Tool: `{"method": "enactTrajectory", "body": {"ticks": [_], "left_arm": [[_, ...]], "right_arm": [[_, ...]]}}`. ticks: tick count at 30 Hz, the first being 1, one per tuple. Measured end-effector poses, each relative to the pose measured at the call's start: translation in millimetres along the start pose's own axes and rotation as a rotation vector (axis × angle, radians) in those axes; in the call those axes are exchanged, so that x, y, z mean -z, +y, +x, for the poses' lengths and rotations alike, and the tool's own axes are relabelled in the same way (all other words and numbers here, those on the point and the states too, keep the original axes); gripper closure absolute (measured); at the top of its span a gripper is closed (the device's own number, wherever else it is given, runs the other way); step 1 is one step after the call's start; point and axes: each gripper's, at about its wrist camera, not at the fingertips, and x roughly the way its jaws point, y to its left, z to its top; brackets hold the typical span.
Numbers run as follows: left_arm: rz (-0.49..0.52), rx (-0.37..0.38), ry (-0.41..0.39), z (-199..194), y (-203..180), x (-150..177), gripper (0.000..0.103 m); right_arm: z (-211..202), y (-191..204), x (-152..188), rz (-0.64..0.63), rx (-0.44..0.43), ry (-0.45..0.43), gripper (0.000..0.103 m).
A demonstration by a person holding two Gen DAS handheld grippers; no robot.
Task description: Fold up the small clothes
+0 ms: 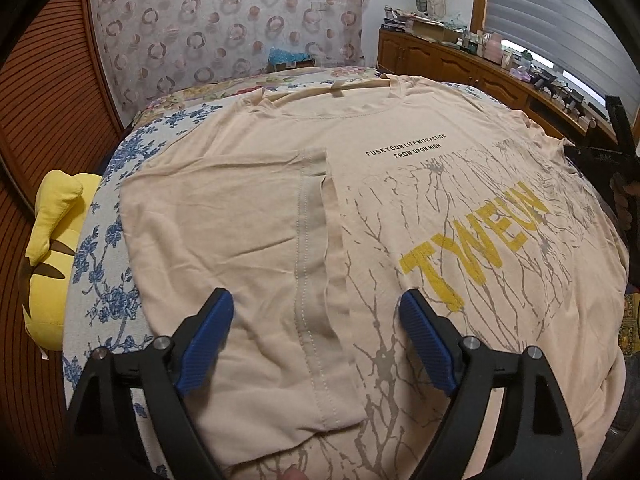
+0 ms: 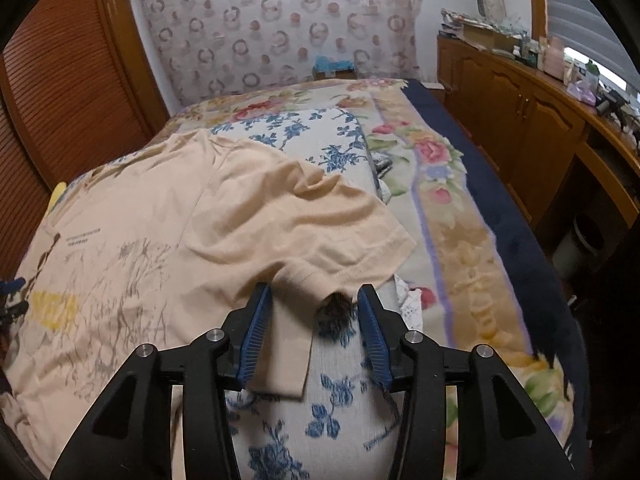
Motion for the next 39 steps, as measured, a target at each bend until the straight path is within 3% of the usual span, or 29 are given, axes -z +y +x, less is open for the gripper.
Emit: {"method": "enactTrajectory", "body": {"ticks": [6,10,13,15,18,20,25,31,32,33,35,37,39], "left_arm": [[-0.024,0.002,-0.013,-2.9,2.2,1.7,0.017],[-0.053,-0.008,-0.043,-12.8,6.9,2.7,0.017],[-0.072,-0.017,-0.075,-22.7,9.4,1.9,0.017],[-0.087,-0.023,-0.099,-30.0,11.1,1.4,0.017],[-0.101,-0.035,-0.129,-38.5,12.6,1.6,0.017],[-0.107,-0.045,-0.145,-42.6,13.4,1.9,0.017],[-0.121,-0.069,-0.188,-50.5,14.4,2.7,0.017],[-0.133,-0.069,-0.201,-54.6,15.5,4.8,0.017],[-0.134,-0.069,-0.201,-54.5,15.4,4.9,0.017],[-0.133,-0.069,-0.201,-54.6,15.2,4.9,0.017],[-0.132,-0.069,-0.202,-54.9,15.2,4.8,0.017],[-0.131,-0.069,-0.202,-55.3,14.3,6.9,0.017],[-0.131,-0.067,-0.204,-55.7,14.2,7.7,0.017]], "right_arm": [[13.1,-8.3,-11.2,0.056,-0.014,0.012,0.057],[17.5,1.3,-11.1,-0.006,0.025,0.006,0.057],[18.9,15.5,-8.2,-0.087,0.075,0.016,0.069],[19.1,20.4,-6.7,-0.114,0.072,0.015,0.087],[18.2,25.1,-5.6,-0.137,0.064,0.012,0.097],[13.6,26.5,-7.6,-0.128,0.041,-0.010,0.098],[-9.9,44.2,-20.7,-0.129,-0.009,-0.091,0.098],[-32.0,115.9,-26.0,-0.264,-0.126,-0.127,0.098],[-31.5,126.6,-24.8,-0.276,-0.154,-0.119,0.094],[-29.5,136.9,-23.0,-0.283,-0.183,-0.104,0.084],[-26.2,146.3,-21.1,-0.279,-0.202,-0.096,0.072],[-25.8,145.9,-20.7,-0.253,-0.236,-0.101,0.068],[-28.0,137.5,-21.7,-0.228,-0.216,-0.120,0.066]]}}
